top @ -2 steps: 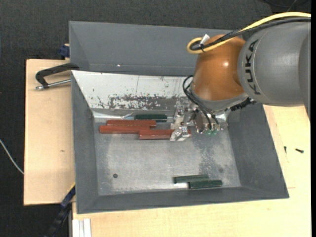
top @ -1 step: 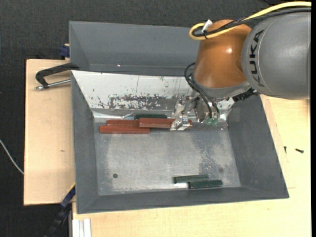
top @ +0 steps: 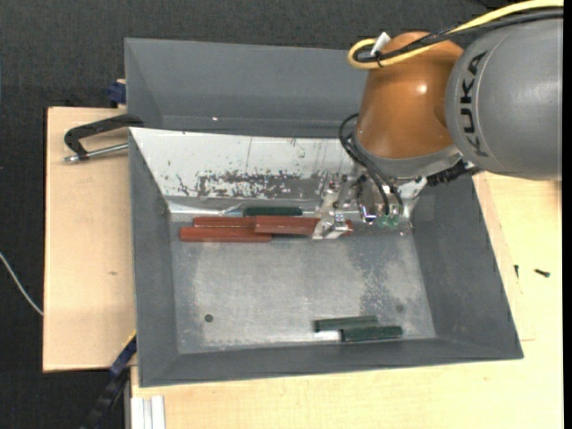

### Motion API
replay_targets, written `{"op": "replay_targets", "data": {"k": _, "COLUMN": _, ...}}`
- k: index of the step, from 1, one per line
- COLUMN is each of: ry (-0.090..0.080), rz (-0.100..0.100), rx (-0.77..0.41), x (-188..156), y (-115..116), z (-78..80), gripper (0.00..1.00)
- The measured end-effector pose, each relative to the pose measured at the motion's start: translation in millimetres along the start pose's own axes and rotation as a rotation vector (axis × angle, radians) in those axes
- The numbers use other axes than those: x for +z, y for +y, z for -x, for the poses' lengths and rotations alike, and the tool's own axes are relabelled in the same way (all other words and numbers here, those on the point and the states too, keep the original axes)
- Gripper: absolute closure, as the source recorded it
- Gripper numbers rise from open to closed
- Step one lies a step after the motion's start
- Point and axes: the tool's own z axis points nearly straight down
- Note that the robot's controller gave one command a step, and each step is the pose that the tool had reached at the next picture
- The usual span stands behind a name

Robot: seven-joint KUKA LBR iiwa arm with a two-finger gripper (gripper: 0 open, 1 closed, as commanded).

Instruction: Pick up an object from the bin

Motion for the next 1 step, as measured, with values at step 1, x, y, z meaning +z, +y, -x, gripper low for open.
{"op": "replay_targets", "data": {"k": 1, "ry": -0.005, "rz": 0.000, "rx": 0.171, "x": -67.5, "y": -1.9, "z": -3.6, "gripper": 1.00}}
